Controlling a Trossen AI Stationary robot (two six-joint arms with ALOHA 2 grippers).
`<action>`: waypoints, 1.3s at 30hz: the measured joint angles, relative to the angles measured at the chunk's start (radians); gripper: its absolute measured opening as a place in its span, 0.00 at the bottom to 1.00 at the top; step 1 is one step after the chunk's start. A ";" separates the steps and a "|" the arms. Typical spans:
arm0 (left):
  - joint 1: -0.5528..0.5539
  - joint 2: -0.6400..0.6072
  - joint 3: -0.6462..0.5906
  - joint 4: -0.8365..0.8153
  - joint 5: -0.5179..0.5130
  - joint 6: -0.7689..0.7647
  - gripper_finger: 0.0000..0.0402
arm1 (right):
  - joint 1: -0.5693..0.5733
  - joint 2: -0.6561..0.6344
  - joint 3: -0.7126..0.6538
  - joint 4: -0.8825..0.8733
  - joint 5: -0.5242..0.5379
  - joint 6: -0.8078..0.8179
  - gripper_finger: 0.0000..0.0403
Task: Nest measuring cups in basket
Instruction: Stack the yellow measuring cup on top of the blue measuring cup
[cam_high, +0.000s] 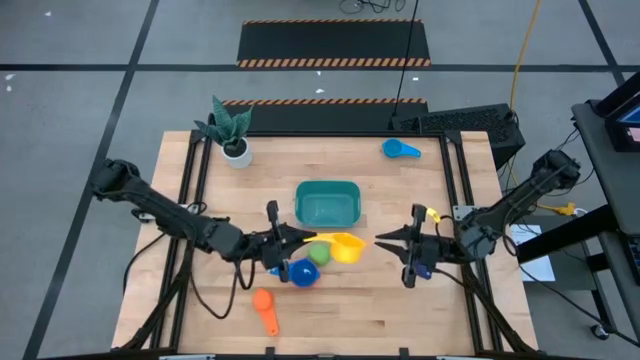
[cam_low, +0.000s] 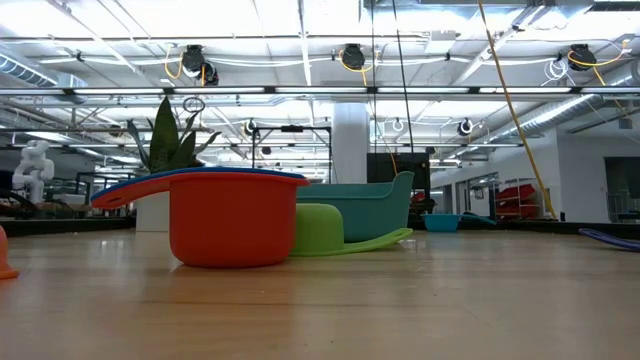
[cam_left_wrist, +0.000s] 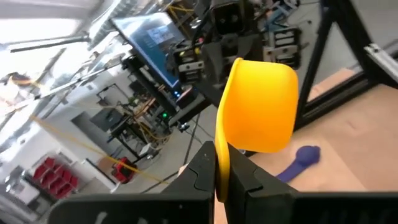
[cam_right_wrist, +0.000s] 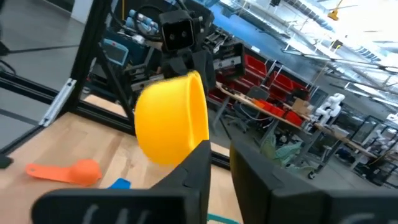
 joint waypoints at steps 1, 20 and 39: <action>-0.015 -0.008 0.000 -0.013 0.000 0.019 0.01 | 0.012 -0.007 0.000 -0.012 0.000 0.011 0.16; -0.355 0.012 -0.120 -0.314 -0.316 -0.029 0.01 | 0.128 -0.114 0.000 -0.071 0.118 0.094 0.18; -0.297 0.011 -0.421 0.027 -0.207 0.097 0.02 | 0.104 -0.089 -0.013 -0.077 0.122 0.073 0.18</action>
